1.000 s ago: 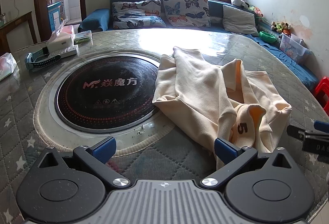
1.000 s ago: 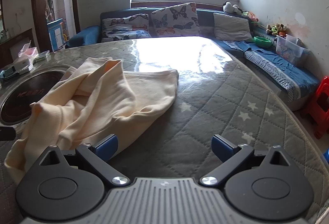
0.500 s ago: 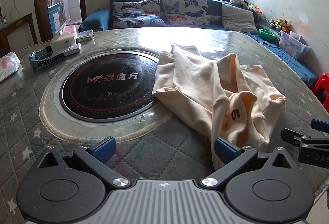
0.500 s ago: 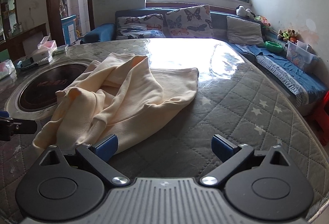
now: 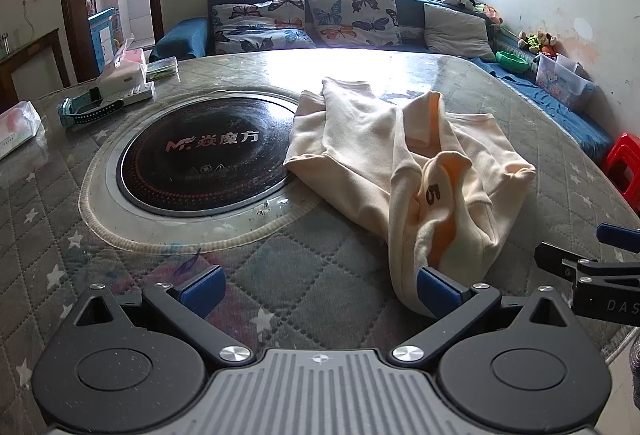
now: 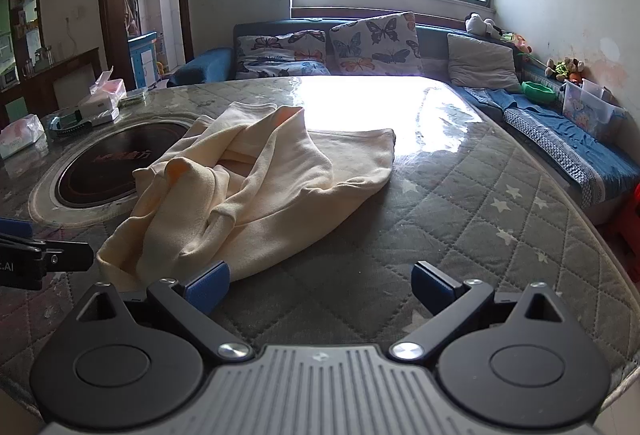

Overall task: Fold clothes
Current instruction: 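Move both grippers toward the crumpled cream sweatshirt on the table, then grasp an edge of the cream sweatshirt with the right gripper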

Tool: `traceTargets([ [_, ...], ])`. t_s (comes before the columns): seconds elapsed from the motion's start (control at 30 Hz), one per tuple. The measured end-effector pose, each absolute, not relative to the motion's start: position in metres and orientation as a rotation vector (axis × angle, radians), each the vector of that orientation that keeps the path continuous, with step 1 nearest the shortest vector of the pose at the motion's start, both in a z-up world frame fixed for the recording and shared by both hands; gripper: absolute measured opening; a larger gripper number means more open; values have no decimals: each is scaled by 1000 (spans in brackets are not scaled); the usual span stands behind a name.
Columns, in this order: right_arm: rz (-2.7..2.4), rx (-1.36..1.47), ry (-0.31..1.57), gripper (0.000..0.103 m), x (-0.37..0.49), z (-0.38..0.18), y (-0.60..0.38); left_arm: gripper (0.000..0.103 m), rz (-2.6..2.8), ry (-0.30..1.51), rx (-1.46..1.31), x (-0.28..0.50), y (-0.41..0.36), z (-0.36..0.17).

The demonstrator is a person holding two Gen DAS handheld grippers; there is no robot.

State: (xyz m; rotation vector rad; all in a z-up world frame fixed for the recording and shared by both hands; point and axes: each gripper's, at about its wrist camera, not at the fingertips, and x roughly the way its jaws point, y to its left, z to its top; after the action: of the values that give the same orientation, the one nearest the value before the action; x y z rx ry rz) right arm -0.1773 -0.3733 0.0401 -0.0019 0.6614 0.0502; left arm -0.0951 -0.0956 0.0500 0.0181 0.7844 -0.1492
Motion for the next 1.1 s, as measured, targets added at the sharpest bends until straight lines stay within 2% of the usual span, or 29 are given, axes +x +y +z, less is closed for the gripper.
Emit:
traceTargets([
  [0.67, 50, -10, 632, 98, -199, 48, -366, 103, -167, 762, 33, -112, -99, 52],
  [1.1, 70, -43, 644, 97, -179, 48, -363, 103, -181, 745, 47, -90, -100, 60],
])
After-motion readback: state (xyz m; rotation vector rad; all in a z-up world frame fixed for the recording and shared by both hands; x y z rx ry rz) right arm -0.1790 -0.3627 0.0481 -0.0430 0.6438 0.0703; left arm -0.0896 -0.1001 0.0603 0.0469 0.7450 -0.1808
